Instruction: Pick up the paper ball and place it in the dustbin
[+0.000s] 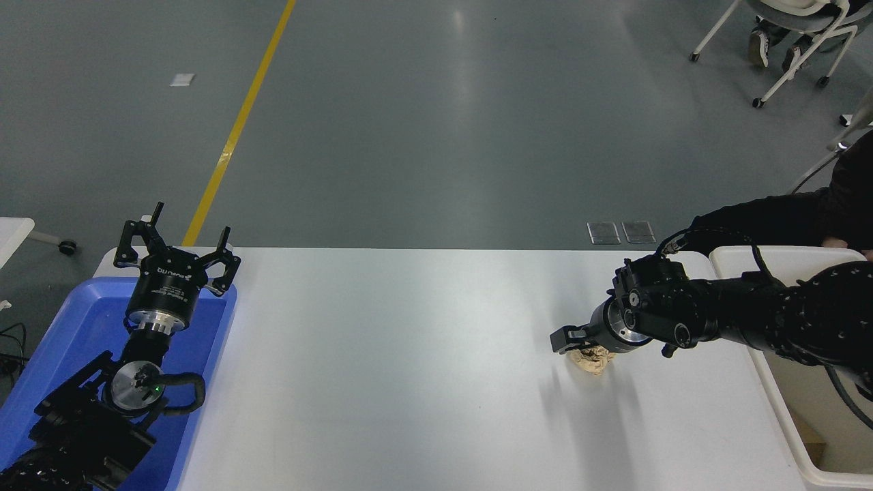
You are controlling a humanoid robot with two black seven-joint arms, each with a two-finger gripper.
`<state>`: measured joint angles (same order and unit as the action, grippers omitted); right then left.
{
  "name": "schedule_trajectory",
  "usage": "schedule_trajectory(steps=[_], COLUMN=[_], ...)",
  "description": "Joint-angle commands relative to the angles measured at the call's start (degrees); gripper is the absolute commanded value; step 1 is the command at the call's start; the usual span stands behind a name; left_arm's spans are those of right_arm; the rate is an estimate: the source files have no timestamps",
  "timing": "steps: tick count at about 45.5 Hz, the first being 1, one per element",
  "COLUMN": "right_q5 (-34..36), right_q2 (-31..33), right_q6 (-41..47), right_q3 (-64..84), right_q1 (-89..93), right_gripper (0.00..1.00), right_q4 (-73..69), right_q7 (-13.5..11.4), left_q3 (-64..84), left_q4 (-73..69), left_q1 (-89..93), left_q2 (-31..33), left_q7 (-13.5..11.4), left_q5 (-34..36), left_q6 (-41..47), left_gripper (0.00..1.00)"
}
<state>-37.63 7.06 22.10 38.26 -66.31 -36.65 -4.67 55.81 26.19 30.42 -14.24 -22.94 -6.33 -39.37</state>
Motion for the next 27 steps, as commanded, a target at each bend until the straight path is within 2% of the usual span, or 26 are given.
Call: schedule_trajectory(steps=[1,4,7,14,27], right_q5=[-0.08,-0.08,0.01,0.01,3.43], right_q2=[-0.12,-0.12,0.06,2.42,17.98], right_q6=[-1.09,-1.09,-0.83,0.05,8.21], right_q3=[0.15,0.15,0.15,1.64,9.37], right_q1=[1.18,1.18,1.00,-2.77,-29.82], right_gripper=[0.31,0.22,0.00,0.00,0.00], right_q4=[0.62,0.62,0.62,-0.96,-21.86], right_q7=[0.10,0.10,0.10,0.45,1.33], left_q3=[-0.08,-0.08,-0.08,-0.08,-0.08], left_q4=[0.08,0.00,0.00,0.00,0.00], left_q1=[-0.01,0.08,-0.01,0.08,-0.09], left_q2=[0.00,0.00,0.00,0.00,0.00], left_q7=[0.00,0.00,0.00,0.00,0.00], left_q5=[0.00,0.00,0.00,0.00,0.00], left_q6=[0.00,0.00,0.00,0.00,0.00], left_gripper=[1.00,1.00,1.00,1.00,1.00])
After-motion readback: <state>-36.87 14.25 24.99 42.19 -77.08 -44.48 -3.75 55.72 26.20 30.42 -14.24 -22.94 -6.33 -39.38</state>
